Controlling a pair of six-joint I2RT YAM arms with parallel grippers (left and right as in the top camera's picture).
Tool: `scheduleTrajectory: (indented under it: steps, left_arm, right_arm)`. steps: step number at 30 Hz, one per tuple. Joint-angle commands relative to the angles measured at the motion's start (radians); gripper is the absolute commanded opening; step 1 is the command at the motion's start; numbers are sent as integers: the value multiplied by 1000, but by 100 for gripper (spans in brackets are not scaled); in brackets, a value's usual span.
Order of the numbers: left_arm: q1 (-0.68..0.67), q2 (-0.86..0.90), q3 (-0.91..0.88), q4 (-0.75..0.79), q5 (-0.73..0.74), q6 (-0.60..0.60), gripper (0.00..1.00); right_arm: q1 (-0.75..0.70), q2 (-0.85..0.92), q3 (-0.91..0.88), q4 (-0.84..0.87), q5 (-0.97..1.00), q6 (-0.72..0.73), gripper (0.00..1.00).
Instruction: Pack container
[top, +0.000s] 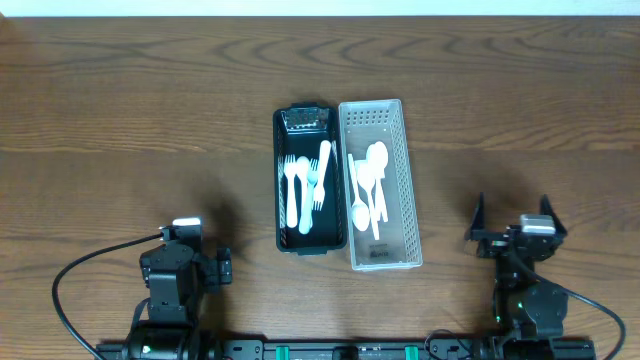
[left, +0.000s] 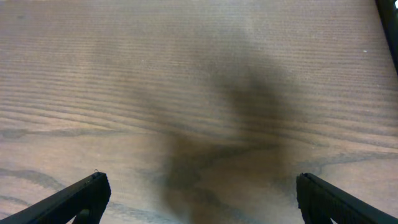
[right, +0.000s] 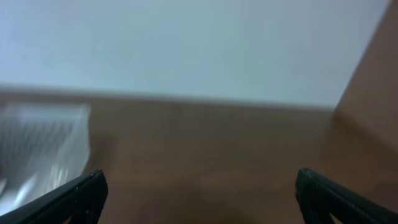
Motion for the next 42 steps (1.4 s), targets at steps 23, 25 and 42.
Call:
scheduleTrajectory:
  steps: [23,25,42]
  left_arm:
    - [-6,-6,10,-3,-2,9,98]
    - [-6,-6,10,-3,-2,9,98]
    - [-7,-325,-21,171,111,6,98]
  right_arm:
    - [8,-5,-3,-31,-76,5,99]
    - [8,-5,-3,-31,-76,5,99]
    - [8,-5,-3,-31,-76,5,99]
